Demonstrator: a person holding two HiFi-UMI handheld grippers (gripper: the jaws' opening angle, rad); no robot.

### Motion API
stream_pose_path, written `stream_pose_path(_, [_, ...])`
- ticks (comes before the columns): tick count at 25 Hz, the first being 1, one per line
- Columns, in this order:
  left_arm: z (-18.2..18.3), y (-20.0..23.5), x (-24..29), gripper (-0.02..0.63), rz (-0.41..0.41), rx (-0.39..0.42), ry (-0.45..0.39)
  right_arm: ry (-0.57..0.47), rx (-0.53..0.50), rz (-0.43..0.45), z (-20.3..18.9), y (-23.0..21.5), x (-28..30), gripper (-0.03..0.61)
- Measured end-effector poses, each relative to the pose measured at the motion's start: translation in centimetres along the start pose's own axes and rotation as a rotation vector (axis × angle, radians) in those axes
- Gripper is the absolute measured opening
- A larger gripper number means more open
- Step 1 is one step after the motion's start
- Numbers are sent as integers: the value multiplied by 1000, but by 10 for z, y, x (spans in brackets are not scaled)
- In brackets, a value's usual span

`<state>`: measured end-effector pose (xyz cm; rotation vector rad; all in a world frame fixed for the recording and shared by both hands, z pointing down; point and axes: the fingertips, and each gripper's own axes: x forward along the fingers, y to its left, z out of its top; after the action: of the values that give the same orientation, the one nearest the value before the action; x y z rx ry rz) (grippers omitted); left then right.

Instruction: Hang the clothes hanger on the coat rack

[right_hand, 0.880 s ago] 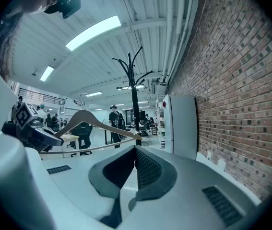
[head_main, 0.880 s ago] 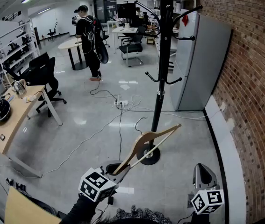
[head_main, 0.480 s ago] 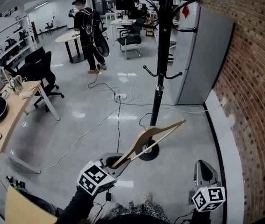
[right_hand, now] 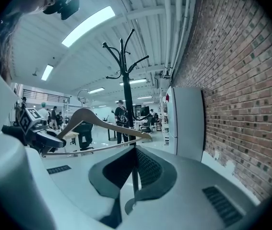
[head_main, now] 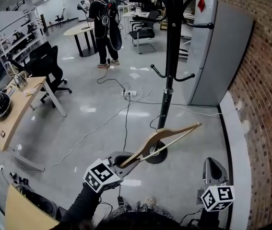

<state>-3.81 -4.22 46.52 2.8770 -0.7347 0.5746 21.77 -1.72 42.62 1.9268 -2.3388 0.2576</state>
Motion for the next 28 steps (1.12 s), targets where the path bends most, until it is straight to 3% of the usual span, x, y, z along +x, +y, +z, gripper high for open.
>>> stream_pose_path(5, [0,16,19,41,-30,-23,-22,-4,11,28,4,-18,25,9])
stream_pose_path(9, [-5,30,32,41,-39,11,5,1,16,44,0,-30,38,9])
stream_pose_path(28, [-22,133,84,41,-207,81,73,73,38,-44,-4,-40,115,9])
